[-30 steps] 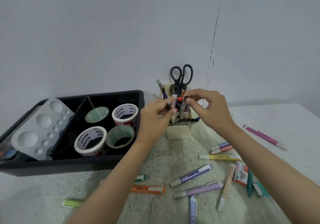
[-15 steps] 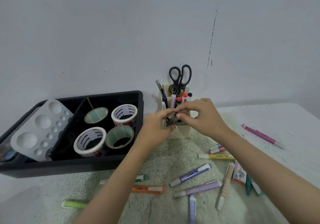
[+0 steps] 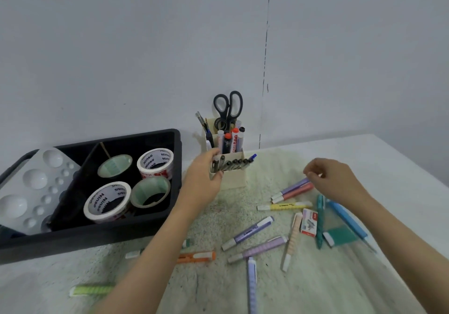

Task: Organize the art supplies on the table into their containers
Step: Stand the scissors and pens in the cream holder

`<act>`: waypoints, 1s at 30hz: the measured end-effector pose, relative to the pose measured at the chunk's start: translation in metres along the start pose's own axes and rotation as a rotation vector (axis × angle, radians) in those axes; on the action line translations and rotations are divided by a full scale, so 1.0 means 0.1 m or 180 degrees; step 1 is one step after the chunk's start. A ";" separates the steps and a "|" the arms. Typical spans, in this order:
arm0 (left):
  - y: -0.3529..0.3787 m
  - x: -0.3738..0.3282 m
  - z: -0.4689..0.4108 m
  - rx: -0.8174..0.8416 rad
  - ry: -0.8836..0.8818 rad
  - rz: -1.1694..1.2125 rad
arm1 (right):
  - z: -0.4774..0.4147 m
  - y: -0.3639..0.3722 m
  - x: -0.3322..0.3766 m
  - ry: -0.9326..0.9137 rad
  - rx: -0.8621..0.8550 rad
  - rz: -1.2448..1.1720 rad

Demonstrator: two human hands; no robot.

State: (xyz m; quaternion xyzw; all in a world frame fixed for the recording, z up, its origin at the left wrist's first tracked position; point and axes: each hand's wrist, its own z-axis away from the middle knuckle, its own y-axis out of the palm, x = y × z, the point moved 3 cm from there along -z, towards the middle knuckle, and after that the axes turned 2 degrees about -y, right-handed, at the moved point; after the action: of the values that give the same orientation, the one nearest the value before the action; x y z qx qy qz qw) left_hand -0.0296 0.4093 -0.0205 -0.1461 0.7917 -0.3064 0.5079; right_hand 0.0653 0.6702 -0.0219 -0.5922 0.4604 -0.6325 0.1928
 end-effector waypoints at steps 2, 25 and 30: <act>0.02 0.02 0.07 -0.0160 0.0089 0.0014 | 0.15 0.00 -0.17 0.0333 0.0112 0.0267; 0.22 0.32 1.19 0.0206 -0.0198 -0.0024 | 0.34 0.19 -0.03 0.0790 -0.0012 0.0419; 0.17 0.38 1.27 0.0141 -0.0266 -0.0041 | 0.31 -0.14 0.63 -0.0462 -0.0943 -0.0452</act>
State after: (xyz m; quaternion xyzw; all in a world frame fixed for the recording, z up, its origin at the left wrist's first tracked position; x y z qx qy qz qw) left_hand 0.0688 0.3595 -0.0962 -0.1526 0.7618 -0.3208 0.5417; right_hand 0.0841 0.6168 0.0218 -0.6893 0.4905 -0.5254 0.0910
